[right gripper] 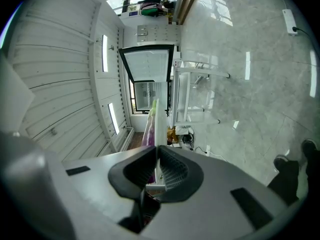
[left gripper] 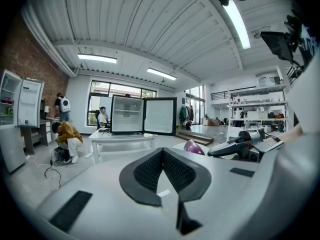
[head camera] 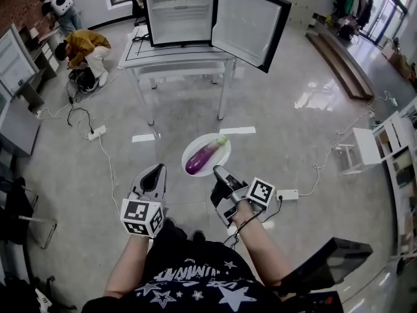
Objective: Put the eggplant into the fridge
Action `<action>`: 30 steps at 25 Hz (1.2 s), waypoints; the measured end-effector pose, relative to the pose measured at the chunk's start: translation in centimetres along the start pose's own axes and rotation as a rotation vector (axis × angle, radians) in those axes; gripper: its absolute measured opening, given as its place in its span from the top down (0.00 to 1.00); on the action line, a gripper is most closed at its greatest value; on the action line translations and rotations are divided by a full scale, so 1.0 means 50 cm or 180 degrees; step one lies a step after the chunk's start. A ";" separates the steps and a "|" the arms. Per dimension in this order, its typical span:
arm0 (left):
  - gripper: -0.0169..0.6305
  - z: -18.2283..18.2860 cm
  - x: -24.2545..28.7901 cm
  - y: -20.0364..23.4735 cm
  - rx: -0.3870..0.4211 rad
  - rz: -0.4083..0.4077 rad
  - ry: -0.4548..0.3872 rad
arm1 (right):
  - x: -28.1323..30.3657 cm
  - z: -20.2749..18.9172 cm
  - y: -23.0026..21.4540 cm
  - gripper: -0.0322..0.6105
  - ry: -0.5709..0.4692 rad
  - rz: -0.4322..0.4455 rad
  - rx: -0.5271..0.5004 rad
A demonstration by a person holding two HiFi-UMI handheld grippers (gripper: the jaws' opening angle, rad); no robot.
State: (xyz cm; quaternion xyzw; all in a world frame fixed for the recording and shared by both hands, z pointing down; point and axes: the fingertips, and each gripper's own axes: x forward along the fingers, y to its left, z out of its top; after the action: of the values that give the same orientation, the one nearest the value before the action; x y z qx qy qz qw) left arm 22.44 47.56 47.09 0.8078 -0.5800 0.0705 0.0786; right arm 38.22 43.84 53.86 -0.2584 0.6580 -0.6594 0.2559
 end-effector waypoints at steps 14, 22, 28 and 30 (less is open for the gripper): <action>0.96 -0.069 0.045 0.021 -0.0031 -0.0067 0.0029 | 0.007 0.031 -0.070 0.91 -0.0149 -0.0008 0.0055; 0.96 0.016 0.235 0.136 -0.0088 -0.0162 0.0060 | 0.172 0.157 -0.039 0.91 -0.0270 -0.0117 0.0106; 0.96 0.051 0.348 0.247 -0.0095 -0.0200 0.0000 | 0.311 0.227 -0.025 0.91 -0.0355 -0.0086 0.0031; 0.96 0.066 0.384 0.281 -0.0095 -0.0216 -0.0015 | 0.359 0.249 -0.015 0.91 -0.0374 -0.0074 0.0015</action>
State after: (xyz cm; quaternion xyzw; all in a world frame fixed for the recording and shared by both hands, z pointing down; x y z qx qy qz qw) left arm 15.28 24.64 48.42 0.8259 -0.5534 0.0572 0.0916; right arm 33.47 22.52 54.71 -0.3037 0.6373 -0.6475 0.2870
